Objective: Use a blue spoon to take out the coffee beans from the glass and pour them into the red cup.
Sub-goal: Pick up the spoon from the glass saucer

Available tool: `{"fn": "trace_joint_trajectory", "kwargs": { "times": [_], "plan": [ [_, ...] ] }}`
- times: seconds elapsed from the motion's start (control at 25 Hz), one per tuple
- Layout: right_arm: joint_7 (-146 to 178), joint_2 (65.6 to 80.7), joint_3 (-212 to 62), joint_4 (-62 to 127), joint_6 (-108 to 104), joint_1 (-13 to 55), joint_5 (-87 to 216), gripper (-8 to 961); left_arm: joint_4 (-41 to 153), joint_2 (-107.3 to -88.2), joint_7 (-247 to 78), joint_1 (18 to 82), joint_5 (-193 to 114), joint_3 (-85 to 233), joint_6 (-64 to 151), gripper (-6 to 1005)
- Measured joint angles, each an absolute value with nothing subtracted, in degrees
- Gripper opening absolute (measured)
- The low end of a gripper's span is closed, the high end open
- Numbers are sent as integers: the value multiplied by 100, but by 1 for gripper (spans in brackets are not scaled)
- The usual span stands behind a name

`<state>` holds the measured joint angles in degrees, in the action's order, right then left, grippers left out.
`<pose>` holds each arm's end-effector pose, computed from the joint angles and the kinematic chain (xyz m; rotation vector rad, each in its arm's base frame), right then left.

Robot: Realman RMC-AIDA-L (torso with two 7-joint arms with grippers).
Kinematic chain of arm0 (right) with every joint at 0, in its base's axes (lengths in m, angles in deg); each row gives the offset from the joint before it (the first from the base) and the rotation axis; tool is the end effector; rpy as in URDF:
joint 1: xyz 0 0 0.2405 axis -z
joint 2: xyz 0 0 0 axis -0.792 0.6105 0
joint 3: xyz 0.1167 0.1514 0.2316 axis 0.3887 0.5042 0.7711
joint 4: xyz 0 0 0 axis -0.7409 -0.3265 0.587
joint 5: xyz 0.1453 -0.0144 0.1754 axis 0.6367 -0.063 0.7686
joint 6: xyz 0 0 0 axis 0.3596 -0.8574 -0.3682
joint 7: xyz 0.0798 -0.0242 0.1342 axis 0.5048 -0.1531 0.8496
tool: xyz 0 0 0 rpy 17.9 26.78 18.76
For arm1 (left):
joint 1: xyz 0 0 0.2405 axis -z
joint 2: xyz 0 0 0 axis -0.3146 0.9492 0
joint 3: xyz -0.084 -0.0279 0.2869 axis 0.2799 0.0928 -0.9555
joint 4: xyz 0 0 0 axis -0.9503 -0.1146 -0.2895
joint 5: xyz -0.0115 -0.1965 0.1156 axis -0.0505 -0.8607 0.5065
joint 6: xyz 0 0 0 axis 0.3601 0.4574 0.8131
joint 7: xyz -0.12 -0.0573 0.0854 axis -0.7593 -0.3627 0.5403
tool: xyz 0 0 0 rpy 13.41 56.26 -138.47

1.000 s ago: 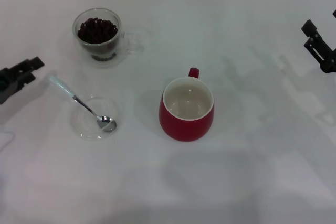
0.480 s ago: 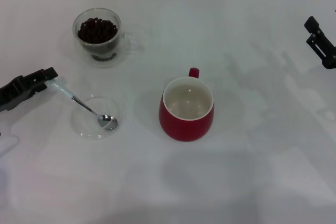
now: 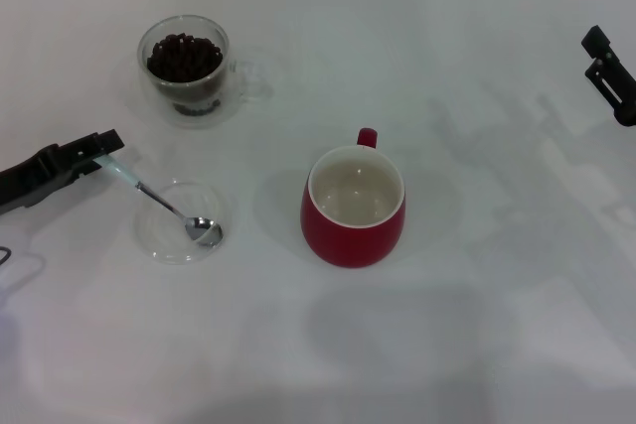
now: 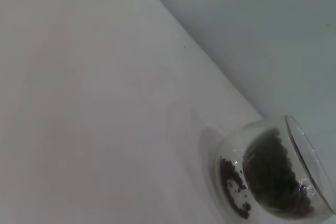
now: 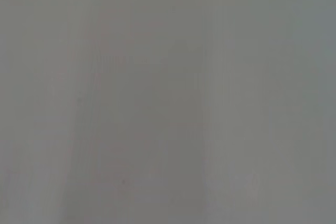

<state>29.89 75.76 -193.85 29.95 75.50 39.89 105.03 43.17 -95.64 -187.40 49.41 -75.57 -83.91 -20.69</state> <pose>0.4071 0.2694 -0.0213 -1.7374 0.4268 0.8105 -0.4113 0.3446 -0.0438 -1.9271 -1.8201 -0.8026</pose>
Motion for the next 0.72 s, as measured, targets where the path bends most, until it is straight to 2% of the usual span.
{"fn": "trace_joint_trajectory", "kwargs": {
  "times": [0.52,0.72],
  "plan": [
    [2988,7568,-19386,2956,7555,3989,10502,754,4302,-9635,-18709,4887,-7520,-8387,-2072,633],
    [2989,7568,-19386,2942,7555,3985,10476,755,4300,-9642,-18562,4866,-7515,-8391,-2085,454]
  ]
}}
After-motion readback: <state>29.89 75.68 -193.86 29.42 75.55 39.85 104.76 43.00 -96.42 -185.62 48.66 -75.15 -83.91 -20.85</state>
